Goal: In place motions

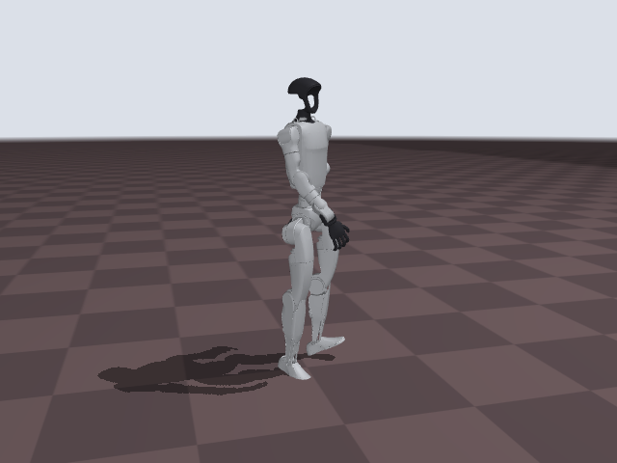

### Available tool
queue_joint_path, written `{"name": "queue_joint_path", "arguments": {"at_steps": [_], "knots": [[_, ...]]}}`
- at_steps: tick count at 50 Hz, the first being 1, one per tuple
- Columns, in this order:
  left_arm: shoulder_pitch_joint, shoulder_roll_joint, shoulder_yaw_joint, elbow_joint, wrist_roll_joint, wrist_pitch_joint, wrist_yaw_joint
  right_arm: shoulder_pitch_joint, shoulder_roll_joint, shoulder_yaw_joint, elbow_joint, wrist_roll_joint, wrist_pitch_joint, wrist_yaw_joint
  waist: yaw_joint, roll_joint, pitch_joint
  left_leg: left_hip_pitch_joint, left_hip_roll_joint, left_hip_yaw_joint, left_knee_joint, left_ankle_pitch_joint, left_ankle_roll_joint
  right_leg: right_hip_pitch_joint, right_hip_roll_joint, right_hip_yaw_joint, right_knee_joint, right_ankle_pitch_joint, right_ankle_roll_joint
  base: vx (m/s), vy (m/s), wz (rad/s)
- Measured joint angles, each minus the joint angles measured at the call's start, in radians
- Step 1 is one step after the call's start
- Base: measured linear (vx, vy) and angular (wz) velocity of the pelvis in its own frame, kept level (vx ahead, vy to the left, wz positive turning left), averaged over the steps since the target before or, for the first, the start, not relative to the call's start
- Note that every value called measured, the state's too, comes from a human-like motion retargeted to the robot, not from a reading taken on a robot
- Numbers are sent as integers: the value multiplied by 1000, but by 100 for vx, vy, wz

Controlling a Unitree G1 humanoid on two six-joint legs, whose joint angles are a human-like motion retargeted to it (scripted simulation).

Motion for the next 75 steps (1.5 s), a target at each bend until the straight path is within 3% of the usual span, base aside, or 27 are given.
{"name": "queue_joint_path", "arguments": {"at_steps": [7, 13, 22, 30, 36, 39, 47, 54, 65, 75], "knots": [[-356, -29, -192, -38, -42, -29, 19, 141, -37, -126, 336, -120, 121, -37, -8, -12, -6, -5, -2, 1, 2, 1, 3, 8, -9, -20, -4, 0, 7, 1, 0, 2], [-569, -59, -172, -275, -56, -80, -49, 267, -110, -286, 554, -80, 223, -64, -25, -11, -10, -9, 3, 34, -5, -5, 6, -19, -7, -2, -6, 11, 13, -3, -2, -44], [-721, -45, -162, -469, -30, -164, -26, 412, -210, -465, 599, 31, 259, -174, -59, -1, -10, -17, 8, 50, -6, -14, 7, -44, -2, 13, -5, 16, 11, -2, -2, -19], [-615, -58, -193, -337, 23, -161, -48, 386, -161, -424, 599, 104, 273, -178, -31, 7, -10, -8, 4, 35, -6, -14, 8, -23, -2, 2, -6, 6, 6, 2, 1, 8], [-462, -48, -145, -44, 54, -80, -30, 255, -79, -276, 521, 60, 196, -113, -9, 9, -13, -1, 0, 8, -5, -11, 9, 2, -2, -14, -9, -4, 4, 6, 1, 29], [-320, -34, -87, 0, 21, -26, 31, 183, -50, -197, 419, 35, 151, -60, -2, 6, -10, 3, -1, -3, -4, -8, 8, 11, -1, -18, -10, -8, 4, 6, -2, 25], [5, 37, 139, 0, -54, -6, 21, 16, -10, -97, 172, 52, 73, -8, 37, 3, -6, -2, -1, -32, -1, -1, 7, 28, -1, -42, -12, -16, 6, 5, 1, 27], [41, 86, 208, 0, -116, 6, 46, -32, -18, -99, 108, 63, 48, -7, 63, -15, 3, -23, -14, -88, 8, 11, 12, 56, -14, -108, -18, -27, 9, 2, 2, 55], [-64, -19, 181, -259, -63, -59, -5, 46, -11, -154, 270, 100, 85, -1, 88, -30, 4, -53, -35, -143, 22, 17, 24, 77, -32, -161, -24, -36, 17, 3, 3, 21], [-112, 15, 42, -349, 55, -76, -37, 92, -49, -160, 340, 16, 103, -24, 70, -29, -3, -80, -36, -145, 24, 20, 30, 55, -40, -165, -23, -31, 25, 0, 0, 0]]}}
